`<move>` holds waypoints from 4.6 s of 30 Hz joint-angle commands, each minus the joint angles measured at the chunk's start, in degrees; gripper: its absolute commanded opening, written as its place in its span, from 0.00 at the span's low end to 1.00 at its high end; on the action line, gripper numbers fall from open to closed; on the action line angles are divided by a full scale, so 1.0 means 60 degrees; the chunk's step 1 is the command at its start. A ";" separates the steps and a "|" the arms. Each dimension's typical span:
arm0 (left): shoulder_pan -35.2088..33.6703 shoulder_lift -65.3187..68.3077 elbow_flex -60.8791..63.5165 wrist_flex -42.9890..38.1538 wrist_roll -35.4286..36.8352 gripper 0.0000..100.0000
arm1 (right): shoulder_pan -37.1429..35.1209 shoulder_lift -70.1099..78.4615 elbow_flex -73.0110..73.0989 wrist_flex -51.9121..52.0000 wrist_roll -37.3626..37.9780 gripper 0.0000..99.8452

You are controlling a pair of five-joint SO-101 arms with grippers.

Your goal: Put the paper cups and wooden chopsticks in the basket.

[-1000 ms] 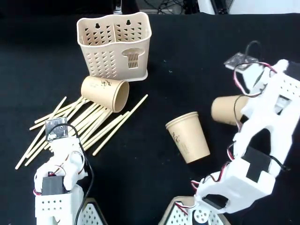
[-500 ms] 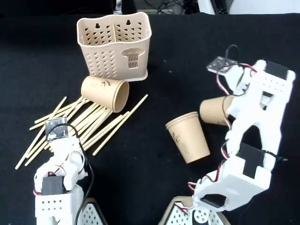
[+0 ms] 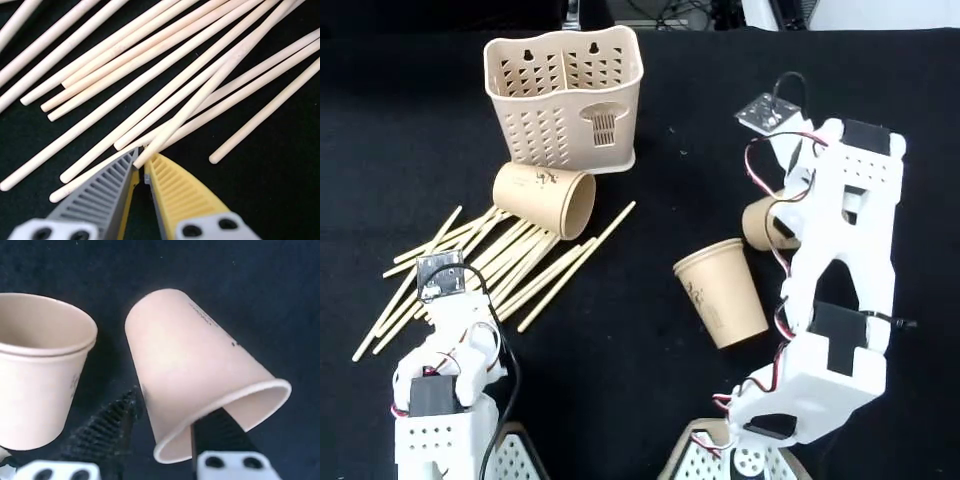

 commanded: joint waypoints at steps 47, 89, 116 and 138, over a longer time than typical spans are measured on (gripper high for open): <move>0.0110 -0.0073 0.0154 -0.0205 0.0073 0.03 | -0.5201 -0.3333 0.2147 0.1114 0.1377 0.16; 0.0037 -0.0073 -0.1209 -0.1172 -0.3883 0.04 | -0.4425 -0.7451 0.4813 0.0264 -0.3692 0.15; -0.2322 -0.0073 0.0139 -0.1216 -0.3839 0.04 | -0.8659 -0.1355 0.3216 -0.7326 -0.9905 0.22; -0.2322 -0.0073 0.0139 -0.1216 -0.3839 0.04 | -0.8630 -0.0388 0.3363 -0.8044 -0.8967 0.01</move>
